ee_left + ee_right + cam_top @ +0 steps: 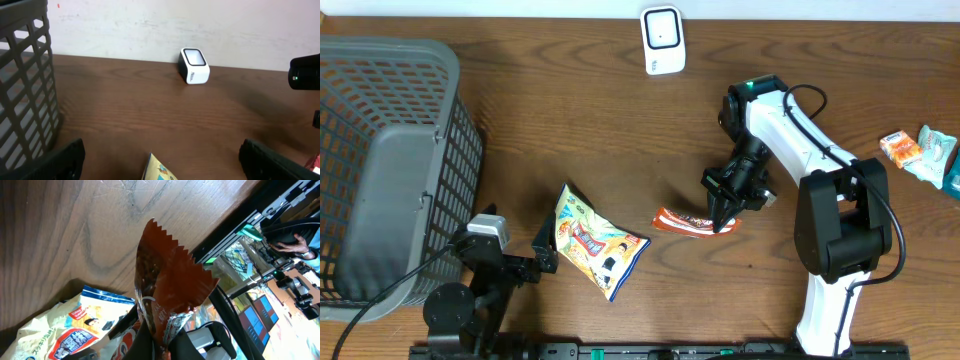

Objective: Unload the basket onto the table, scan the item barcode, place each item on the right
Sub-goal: 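Lift the red chocolate bar off the table with the right gripper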

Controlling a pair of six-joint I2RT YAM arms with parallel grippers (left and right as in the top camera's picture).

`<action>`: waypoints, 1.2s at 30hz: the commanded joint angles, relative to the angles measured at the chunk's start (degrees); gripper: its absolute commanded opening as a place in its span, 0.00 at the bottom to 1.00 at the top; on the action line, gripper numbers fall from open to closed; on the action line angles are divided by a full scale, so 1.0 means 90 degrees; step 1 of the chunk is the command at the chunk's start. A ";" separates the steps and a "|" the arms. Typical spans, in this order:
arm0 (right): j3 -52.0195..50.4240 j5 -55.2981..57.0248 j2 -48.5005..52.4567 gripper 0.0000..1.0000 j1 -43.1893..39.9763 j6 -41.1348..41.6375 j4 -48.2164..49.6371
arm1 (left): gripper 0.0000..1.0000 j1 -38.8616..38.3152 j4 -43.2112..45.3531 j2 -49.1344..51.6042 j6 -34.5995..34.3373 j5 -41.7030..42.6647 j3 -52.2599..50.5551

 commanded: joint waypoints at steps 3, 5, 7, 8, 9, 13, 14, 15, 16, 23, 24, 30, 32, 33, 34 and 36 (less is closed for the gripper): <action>-0.0046 -0.0058 0.0078 0.02 -0.0027 -0.0029 -0.0024 | 0.98 -0.0019 0.0007 -0.0012 0.0087 0.0100 -0.0012; -0.0046 -0.0058 0.0078 0.01 -0.0027 -0.0029 -0.0024 | 0.98 -0.0019 0.0007 -0.0012 0.0087 0.0100 -0.0012; -0.0046 -0.0058 0.0078 0.02 -0.0027 -0.0029 -0.0024 | 0.98 -0.0019 0.0007 -0.0012 0.0087 0.0100 -0.0012; -0.0046 -0.0058 0.0078 0.02 -0.0027 -0.0027 -0.0024 | 0.98 -0.0019 0.0007 -0.0012 0.0087 0.0100 -0.0012; -0.0046 -0.0058 0.0078 0.02 -0.0027 -0.0024 -0.0024 | 0.98 -0.0019 0.0007 -0.0012 0.0087 0.0100 -0.0012; -0.0046 -0.0007 0.0080 0.01 -0.0027 0.0209 -0.0024 | 0.98 -0.0019 0.0007 -0.0012 0.0087 0.0100 -0.0012; -0.0046 -0.0007 0.0080 0.02 -0.0029 0.0279 -0.0024 | 0.98 -0.0019 0.0007 -0.0012 0.0087 0.0100 -0.0012; -0.0046 -0.0012 0.0080 0.01 -0.0029 0.0321 -0.0024 | 0.98 -0.0019 0.0007 -0.0012 0.0087 0.0100 -0.0012; -0.0046 -0.0032 0.0080 0.02 -0.0029 0.0367 -0.0024 | 0.98 -0.0019 0.0007 -0.0012 0.0087 0.0100 -0.0012; -0.0046 0.0051 0.0104 0.02 -0.0027 0.0763 -0.0024 | 0.98 -0.0019 0.0007 -0.0012 0.0087 0.0100 -0.0012; -0.0046 0.0070 0.0109 0.02 -0.0027 0.0765 -0.0024 | 0.98 -0.0019 0.0007 -0.0012 0.0087 0.0100 -0.0012; -0.0046 0.0087 0.0109 0.02 -0.0027 0.0760 -0.0024 | 0.98 -0.0019 0.0007 -0.0012 0.0087 0.0100 -0.0012; -0.0046 0.0092 0.0109 0.02 -0.0027 0.0758 -0.0024 | 0.98 -0.0019 0.0007 -0.0012 0.0087 0.0100 -0.0012; -0.0046 0.0090 0.0109 0.01 -0.0027 0.0755 -0.0024 | 0.98 -0.0019 0.0007 -0.0012 0.0087 0.0100 -0.0012; -0.0046 0.0095 0.0109 0.02 -0.0027 0.0753 -0.0024 | 0.98 -0.0019 0.0007 -0.0012 0.0087 0.0100 -0.0012; -0.0046 0.0095 0.0109 0.01 -0.0027 0.0748 -0.0024 | 0.98 -0.0019 0.0007 -0.0012 0.0087 0.0100 -0.0012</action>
